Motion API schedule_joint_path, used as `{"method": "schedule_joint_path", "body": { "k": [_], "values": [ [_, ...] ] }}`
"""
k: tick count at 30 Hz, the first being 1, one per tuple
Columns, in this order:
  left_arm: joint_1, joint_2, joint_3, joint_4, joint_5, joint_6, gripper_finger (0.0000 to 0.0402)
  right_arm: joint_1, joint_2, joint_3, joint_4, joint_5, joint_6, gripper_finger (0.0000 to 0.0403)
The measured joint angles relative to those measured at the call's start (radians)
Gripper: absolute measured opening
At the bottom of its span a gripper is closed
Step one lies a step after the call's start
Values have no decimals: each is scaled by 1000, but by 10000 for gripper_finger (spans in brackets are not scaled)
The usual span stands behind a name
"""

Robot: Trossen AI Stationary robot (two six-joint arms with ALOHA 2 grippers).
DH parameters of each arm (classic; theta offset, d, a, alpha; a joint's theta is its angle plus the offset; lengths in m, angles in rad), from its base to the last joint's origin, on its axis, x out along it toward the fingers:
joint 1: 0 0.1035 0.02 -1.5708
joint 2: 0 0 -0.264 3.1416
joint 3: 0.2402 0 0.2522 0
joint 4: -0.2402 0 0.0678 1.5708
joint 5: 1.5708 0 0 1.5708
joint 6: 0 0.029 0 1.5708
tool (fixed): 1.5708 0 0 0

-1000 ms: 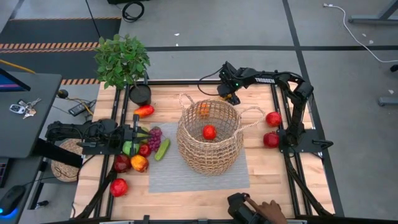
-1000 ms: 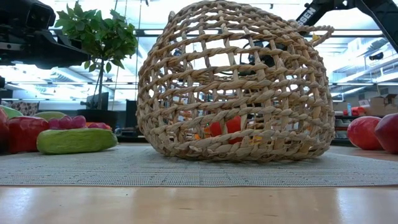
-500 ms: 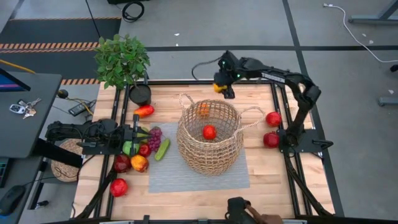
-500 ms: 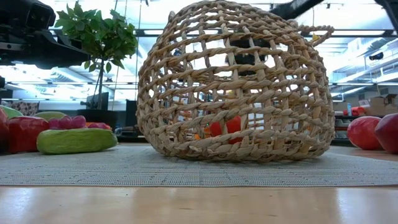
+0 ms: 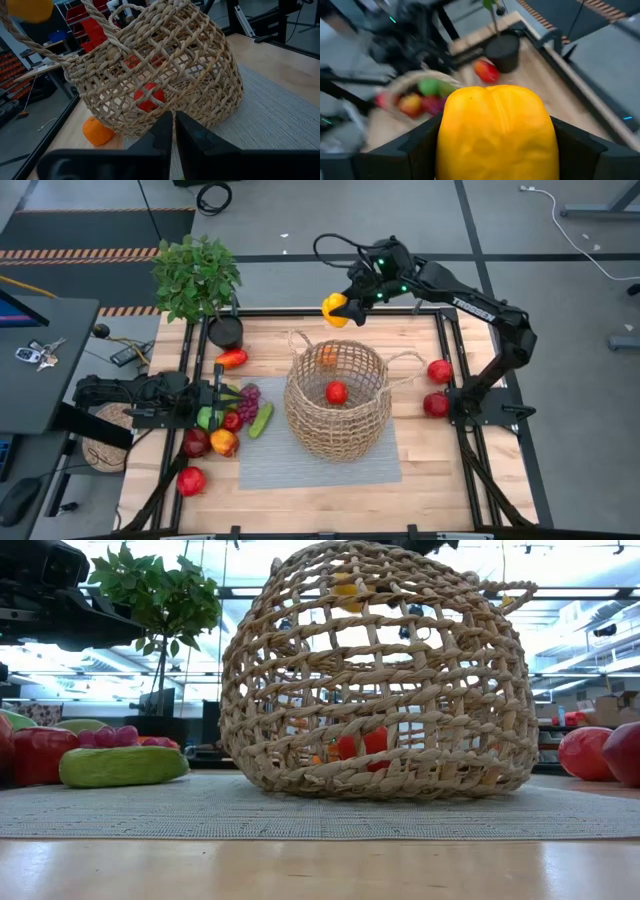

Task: Build produce basket
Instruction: Put the yellow bell pepper into the brown basket

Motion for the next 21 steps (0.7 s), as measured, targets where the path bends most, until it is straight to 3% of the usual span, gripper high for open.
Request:
{"method": "schedule_joint_path", "body": {
  "k": [5,12,21],
  "values": [
    [0,0,0,0,0,0,34,95,-40,0,-3,20,44,307],
    [0,0,0,0,0,0,33,241,-59,0,-13,170,18,307],
    [0,0,0,0,0,0,28,334,-58,0,-11,263,-12,307]
  ]
}}
